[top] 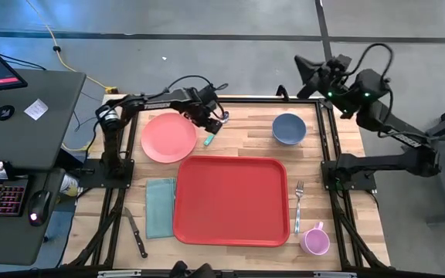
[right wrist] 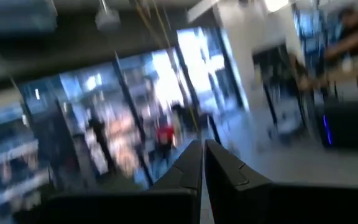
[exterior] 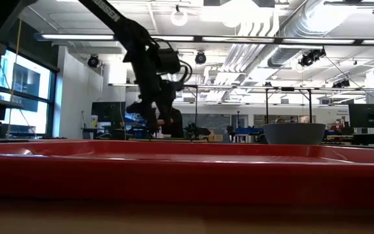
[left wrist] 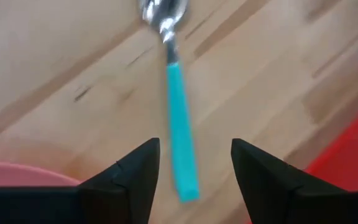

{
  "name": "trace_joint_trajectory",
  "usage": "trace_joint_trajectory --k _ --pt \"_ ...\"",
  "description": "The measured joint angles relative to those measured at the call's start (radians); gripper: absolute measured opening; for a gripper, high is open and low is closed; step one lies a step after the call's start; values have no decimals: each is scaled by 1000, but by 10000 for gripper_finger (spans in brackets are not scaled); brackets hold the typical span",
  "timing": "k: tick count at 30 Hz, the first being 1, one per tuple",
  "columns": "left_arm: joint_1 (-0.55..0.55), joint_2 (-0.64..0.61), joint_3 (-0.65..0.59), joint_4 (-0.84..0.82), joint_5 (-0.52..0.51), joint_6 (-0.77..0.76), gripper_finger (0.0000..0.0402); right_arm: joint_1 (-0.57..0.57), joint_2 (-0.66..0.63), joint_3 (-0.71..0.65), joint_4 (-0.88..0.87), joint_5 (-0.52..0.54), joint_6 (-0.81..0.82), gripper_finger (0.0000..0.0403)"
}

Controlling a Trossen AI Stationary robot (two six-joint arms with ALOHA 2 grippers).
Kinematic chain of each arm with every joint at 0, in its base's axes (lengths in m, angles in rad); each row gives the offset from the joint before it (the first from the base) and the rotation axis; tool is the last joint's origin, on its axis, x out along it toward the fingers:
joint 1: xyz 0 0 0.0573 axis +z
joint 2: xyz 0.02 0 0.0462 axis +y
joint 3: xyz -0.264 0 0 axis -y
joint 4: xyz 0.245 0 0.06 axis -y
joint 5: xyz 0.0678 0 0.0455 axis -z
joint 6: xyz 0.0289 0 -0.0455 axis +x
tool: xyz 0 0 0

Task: Set up tray
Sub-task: Put the pink plate on the red tray

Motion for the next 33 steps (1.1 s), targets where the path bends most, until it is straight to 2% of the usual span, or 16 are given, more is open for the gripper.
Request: trace_joint_trajectory --k 5,8,13,15,20,25,30,33 --pt "2 43 0 7 -48 -3 217 -35 -8 0 -265 -111 94 1" --pt "2 66 0 27 -28 -3 212 -41 -8 0 -360 -181 110 1" --pt "-6 87 0 20 2 -4 205 -44 -8 -1 -532 -174 119 1" --pt "-12 87 0 25 3 -4 204 -52 -3 -1 -580 -177 120 1" --pt "-10 87 0 18 39 -5 204 -83 52 -1 -619 -261 127 8" --pt "-10 68 0 -19 153 -18 198 -112 189 -2 -612 -371 136 73" --pt "-11 -23 0 -21 160 -22 180 -138 327 -3 -613 -385 204 161" --pt "-10 -110 0 -34 155 -26 165 -161 376 -3 -613 -398 232 197"
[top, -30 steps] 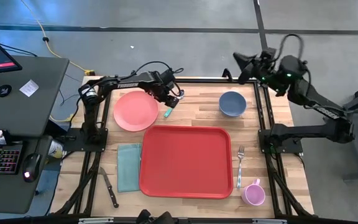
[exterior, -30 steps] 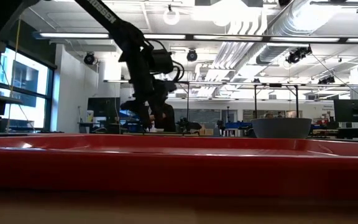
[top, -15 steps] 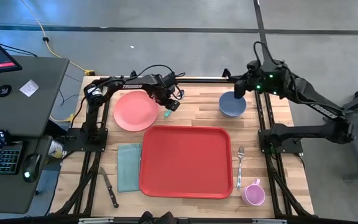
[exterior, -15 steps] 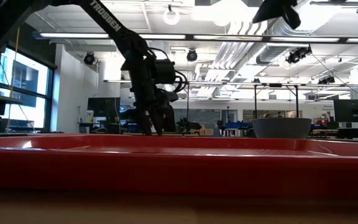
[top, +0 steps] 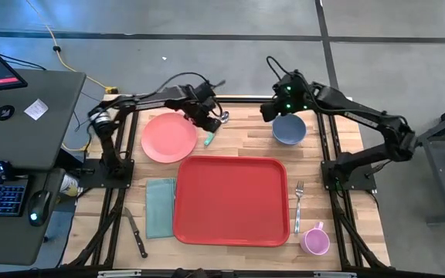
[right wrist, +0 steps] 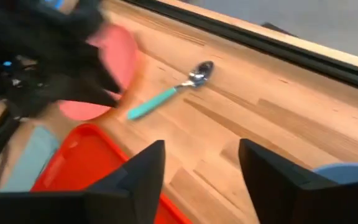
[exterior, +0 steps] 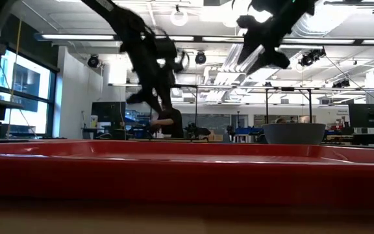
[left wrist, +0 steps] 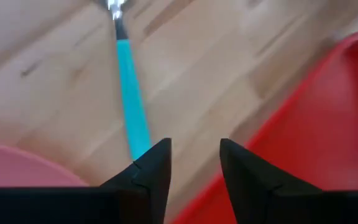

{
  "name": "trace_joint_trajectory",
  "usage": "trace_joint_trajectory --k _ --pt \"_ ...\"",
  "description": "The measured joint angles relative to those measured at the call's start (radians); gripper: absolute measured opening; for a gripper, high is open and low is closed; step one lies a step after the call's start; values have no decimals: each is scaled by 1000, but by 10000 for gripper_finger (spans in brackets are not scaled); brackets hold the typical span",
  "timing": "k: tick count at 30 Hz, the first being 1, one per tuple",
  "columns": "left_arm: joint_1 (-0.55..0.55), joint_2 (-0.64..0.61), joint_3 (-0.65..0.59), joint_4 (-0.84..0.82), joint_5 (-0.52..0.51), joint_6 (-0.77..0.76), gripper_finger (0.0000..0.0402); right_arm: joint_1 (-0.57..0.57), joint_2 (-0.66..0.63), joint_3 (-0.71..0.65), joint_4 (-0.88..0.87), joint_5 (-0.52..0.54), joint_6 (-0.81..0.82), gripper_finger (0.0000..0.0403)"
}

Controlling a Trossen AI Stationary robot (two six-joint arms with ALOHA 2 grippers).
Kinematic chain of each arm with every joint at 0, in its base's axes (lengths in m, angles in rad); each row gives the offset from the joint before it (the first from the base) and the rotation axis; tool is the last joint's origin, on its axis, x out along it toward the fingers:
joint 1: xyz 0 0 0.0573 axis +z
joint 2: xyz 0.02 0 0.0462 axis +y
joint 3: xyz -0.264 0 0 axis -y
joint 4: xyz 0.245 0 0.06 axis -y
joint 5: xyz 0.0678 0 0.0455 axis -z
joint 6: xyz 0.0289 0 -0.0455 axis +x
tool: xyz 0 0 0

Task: Set up tray
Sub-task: Put the pink plate on the red tray

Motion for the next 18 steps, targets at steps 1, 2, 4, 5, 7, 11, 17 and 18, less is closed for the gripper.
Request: trace_joint_trajectory --k 1,2,4,5,7,11,17,18 --pt "0 -33 0 2 -1 1 161 -10 11 0 -3 6 0 204" --pt "0 -69 0 3 -3 2 156 -21 20 0 -11 22 3 209" --pt "0 -137 0 2 -9 2 148 -51 33 0 -48 80 33 214" --pt "0 -168 0 5 -13 3 144 -70 39 0 -72 108 60 215" --pt "0 -227 0 6 -19 3 138 -123 52 0 -123 129 104 215" --pt "0 -311 0 4 -27 0 128 -222 93 0 -245 127 79 216" --pt "0 -389 0 -9 -22 -29 118 -328 160 0 -359 148 -61 216" --pt "0 -401 0 -16 -22 -29 117 -341 171 0 -369 154 -80 216"
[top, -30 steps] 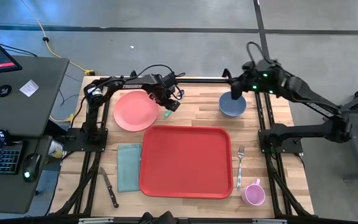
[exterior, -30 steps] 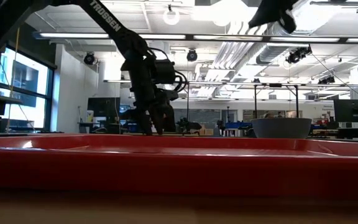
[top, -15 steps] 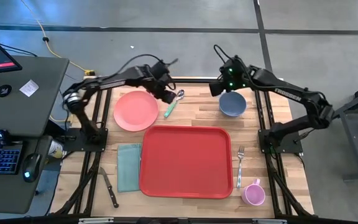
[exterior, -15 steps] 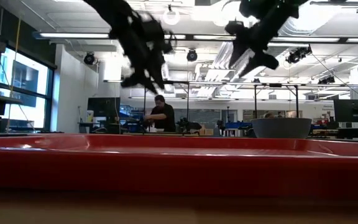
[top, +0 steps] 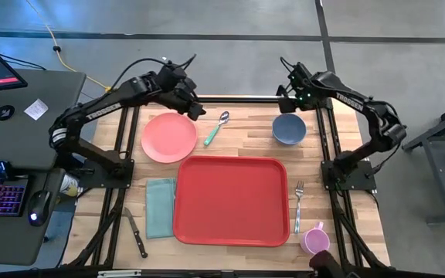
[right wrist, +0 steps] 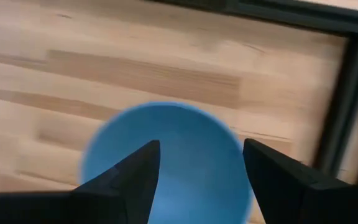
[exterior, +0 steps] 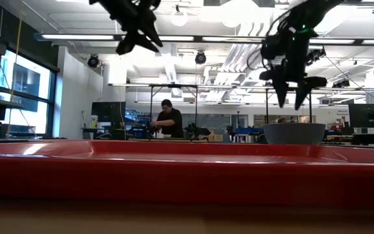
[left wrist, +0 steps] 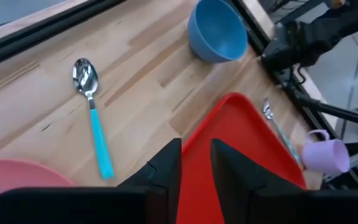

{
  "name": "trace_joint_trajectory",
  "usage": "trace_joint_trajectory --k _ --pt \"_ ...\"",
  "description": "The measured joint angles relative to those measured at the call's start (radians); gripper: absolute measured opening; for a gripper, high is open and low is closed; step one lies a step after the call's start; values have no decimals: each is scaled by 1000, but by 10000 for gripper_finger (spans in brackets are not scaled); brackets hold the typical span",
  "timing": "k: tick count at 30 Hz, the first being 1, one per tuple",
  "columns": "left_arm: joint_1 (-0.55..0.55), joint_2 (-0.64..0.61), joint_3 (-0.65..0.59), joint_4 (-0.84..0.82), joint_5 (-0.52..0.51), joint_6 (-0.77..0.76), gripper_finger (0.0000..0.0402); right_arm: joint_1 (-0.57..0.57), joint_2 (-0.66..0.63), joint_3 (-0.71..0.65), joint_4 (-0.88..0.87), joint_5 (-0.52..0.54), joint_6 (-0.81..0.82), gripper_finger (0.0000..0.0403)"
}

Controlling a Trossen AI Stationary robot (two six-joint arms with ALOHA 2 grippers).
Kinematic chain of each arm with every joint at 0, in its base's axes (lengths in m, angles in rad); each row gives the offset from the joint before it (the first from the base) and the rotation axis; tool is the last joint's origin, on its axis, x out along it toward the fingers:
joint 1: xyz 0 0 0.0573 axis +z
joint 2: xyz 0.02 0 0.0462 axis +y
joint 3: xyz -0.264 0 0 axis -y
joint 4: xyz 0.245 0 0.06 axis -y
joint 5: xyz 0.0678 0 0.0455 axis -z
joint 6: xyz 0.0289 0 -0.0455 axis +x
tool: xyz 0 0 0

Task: Set up tray
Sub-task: Put the pink plate on the red tray

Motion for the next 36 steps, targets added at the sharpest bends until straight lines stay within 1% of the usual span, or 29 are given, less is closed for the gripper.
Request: trace_joint_trajectory --k 3,4,6,8,10,11,12,15,17,20,23,26,30,32,36 --pt "0 -32 0 -50 -2 17 117 -30 25 -9 -17 17 -45 216" --pt "0 -39 0 -83 -20 32 117 -36 33 -10 -19 15 -55 216" --pt "-1 -44 0 -180 -107 68 117 -41 41 -10 -13 -2 -74 216" --pt "-1 -42 -1 -305 -247 79 117 -39 41 -10 -12 -10 -84 216" --pt "7 -29 -22 -386 -354 61 117 -39 41 -10 -9 -10 -86 216" --pt "20 -24 -40 -401 -385 43 117 -39 41 -10 -7 -10 -87 216" --pt "41 -20 -66 -416 -392 26 118 -39 41 -10 -6 -10 -91 216" --pt "103 -18 -164 -396 -380 -37 126 -39 41 -10 -6 -10 -97 216" --pt "153 -9 -248 -378 -334 -85 137 -39 41 -10 -6 -24 -97 216" --pt "230 -9 -377 -306 -261 -95 160 -39 41 -10 -6 -60 -96 216" --pt "314 -8 -467 -263 -237 -90 184 -39 41 -10 -6 -101 -115 216" --pt "398 -8 -487 -224 -219 -53 206 -39 41 -10 -6 -115 -146 216" --pt "489 -8 -480 -186 -220 -24 228 -39 41 -10 -1 -115 -167 216" --pt "509 -8 -480 -143 -201 -43 236 -39 41 -10 8 -124 -168 216" --pt "510 21 -479 -97 -220 -95 248 -37 41 -10 29 -167 -166 216"
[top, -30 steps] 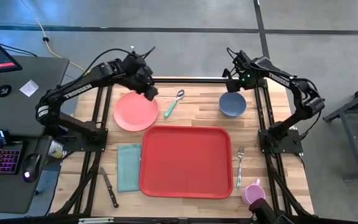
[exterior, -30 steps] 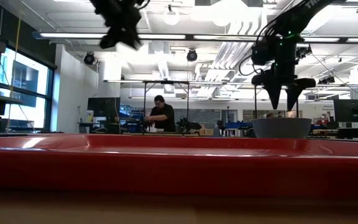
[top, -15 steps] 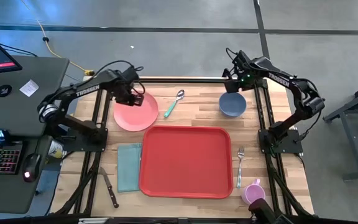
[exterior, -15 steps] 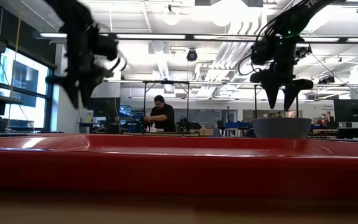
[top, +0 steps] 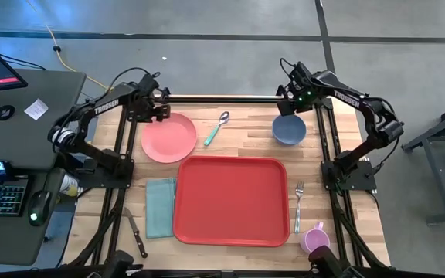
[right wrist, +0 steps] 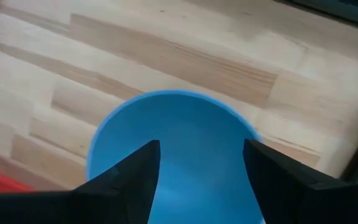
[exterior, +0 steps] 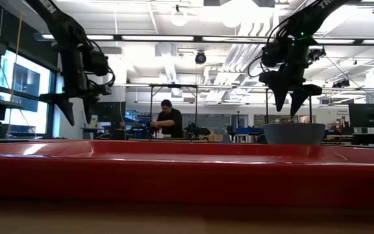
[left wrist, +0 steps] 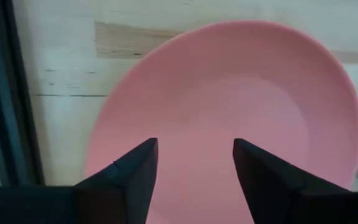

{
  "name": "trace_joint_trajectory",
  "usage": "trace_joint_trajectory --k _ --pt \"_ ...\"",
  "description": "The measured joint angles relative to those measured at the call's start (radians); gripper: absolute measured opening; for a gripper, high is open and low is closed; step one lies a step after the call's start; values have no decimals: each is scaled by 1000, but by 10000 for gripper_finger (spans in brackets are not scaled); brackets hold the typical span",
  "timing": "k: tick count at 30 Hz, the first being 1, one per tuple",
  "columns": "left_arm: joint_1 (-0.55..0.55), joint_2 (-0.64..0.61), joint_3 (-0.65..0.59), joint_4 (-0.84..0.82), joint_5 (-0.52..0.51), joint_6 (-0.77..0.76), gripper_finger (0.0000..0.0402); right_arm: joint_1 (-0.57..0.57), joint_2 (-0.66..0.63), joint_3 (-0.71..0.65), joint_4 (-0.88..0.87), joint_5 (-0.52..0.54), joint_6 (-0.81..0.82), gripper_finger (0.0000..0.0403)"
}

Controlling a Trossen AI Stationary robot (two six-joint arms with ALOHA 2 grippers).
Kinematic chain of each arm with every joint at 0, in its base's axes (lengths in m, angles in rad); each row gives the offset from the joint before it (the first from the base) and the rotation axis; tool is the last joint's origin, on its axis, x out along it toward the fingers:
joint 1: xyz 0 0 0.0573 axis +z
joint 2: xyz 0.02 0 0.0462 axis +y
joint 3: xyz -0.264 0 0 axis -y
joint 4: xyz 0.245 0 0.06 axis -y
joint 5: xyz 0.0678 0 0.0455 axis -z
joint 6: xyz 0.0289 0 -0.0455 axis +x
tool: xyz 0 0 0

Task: Set up tray
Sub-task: Put the pink plate on the red tray

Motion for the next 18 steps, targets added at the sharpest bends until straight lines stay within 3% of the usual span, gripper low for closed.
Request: trace_joint_trajectory --k 8,14,18 --pt "0 39 86 28 -37 -44 248 58 0 0 12 1 1 216" --pt "15 71 208 20 -94 153 228 110 0 0 28 2 1 216" --pt "59 187 313 -105 -34 336 217 140 0 0 33 3 0 216"
